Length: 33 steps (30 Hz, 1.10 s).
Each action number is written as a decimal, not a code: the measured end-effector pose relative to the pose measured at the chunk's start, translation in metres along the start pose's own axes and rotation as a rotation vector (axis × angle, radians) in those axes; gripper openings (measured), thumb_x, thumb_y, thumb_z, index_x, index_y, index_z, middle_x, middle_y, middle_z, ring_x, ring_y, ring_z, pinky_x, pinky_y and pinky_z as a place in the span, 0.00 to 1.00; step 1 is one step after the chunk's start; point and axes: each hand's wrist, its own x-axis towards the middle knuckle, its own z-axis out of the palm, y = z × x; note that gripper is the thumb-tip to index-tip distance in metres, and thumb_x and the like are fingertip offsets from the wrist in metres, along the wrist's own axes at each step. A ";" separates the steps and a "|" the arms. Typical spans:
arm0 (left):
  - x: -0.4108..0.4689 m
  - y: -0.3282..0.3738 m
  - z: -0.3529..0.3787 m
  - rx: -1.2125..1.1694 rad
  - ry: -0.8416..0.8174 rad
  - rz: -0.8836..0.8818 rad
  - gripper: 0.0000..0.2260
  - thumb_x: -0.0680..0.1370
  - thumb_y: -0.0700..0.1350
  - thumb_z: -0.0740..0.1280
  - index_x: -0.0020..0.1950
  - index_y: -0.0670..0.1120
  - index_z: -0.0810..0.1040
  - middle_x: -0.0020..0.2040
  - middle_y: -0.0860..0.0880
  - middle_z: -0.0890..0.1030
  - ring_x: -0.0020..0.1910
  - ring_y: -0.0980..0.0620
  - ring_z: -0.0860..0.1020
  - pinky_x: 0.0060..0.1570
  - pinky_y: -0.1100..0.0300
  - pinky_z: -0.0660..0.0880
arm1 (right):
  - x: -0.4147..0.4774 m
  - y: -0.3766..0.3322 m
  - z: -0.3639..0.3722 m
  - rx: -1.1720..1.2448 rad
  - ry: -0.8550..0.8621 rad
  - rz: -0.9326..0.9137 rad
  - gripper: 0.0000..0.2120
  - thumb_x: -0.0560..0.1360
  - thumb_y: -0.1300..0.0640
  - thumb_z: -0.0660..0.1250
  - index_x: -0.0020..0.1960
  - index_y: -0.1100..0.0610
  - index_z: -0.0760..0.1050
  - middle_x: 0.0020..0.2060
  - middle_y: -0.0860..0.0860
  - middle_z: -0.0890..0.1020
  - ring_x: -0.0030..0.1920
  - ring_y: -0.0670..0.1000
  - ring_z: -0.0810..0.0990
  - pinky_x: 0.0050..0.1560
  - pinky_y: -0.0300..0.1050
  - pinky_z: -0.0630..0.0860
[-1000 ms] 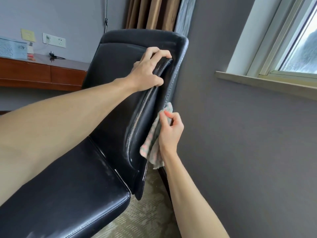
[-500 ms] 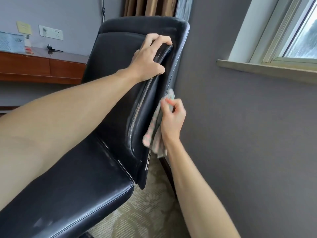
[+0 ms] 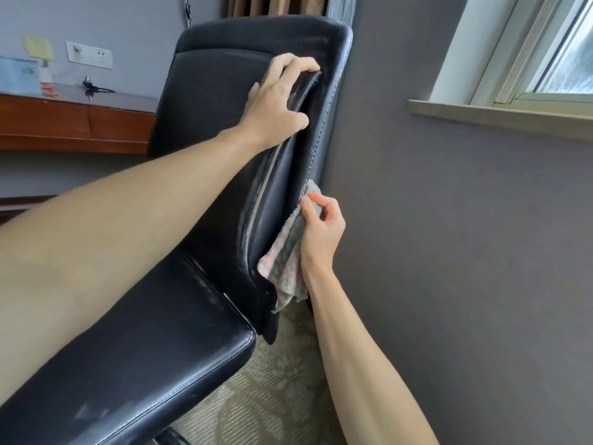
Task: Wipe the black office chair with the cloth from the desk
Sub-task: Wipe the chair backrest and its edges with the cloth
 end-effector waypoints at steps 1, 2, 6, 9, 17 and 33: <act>-0.004 -0.002 0.003 0.002 0.011 0.002 0.34 0.63 0.42 0.63 0.69 0.58 0.67 0.72 0.55 0.62 0.70 0.55 0.64 0.70 0.40 0.60 | -0.004 0.002 -0.003 0.005 -0.016 0.011 0.04 0.72 0.60 0.71 0.47 0.55 0.79 0.42 0.43 0.82 0.46 0.42 0.80 0.52 0.39 0.75; -0.009 -0.005 0.005 0.006 0.022 -0.005 0.35 0.64 0.41 0.63 0.71 0.59 0.65 0.75 0.54 0.60 0.73 0.54 0.61 0.71 0.38 0.55 | -0.010 0.008 -0.007 0.006 -0.047 0.032 0.08 0.72 0.60 0.71 0.50 0.53 0.80 0.47 0.44 0.83 0.50 0.42 0.80 0.54 0.39 0.76; -0.039 -0.019 0.019 0.042 0.009 -0.030 0.42 0.65 0.39 0.64 0.77 0.60 0.54 0.80 0.54 0.48 0.78 0.53 0.44 0.71 0.34 0.42 | -0.037 0.033 -0.021 -0.055 -0.119 0.180 0.16 0.72 0.57 0.72 0.59 0.50 0.79 0.55 0.47 0.82 0.57 0.45 0.80 0.61 0.46 0.76; -0.059 -0.030 0.025 0.059 0.006 -0.048 0.44 0.66 0.39 0.64 0.78 0.60 0.51 0.80 0.55 0.44 0.78 0.53 0.41 0.70 0.34 0.39 | -0.039 0.032 -0.021 -0.077 -0.051 0.196 0.08 0.73 0.59 0.71 0.53 0.57 0.82 0.49 0.50 0.83 0.50 0.46 0.80 0.61 0.51 0.76; -0.080 -0.045 0.026 0.050 -0.028 -0.099 0.43 0.71 0.45 0.69 0.76 0.66 0.47 0.80 0.53 0.40 0.78 0.49 0.39 0.69 0.30 0.41 | 0.001 -0.015 0.006 0.001 -0.015 -0.104 0.03 0.73 0.60 0.71 0.43 0.60 0.79 0.37 0.47 0.78 0.42 0.44 0.75 0.47 0.42 0.74; -0.077 -0.058 0.008 -0.034 -0.096 -0.152 0.38 0.71 0.37 0.65 0.75 0.66 0.58 0.80 0.53 0.48 0.78 0.51 0.46 0.69 0.55 0.53 | -0.006 0.019 0.007 -0.033 -0.006 -0.022 0.08 0.73 0.61 0.71 0.36 0.57 0.75 0.32 0.45 0.74 0.36 0.42 0.72 0.41 0.35 0.70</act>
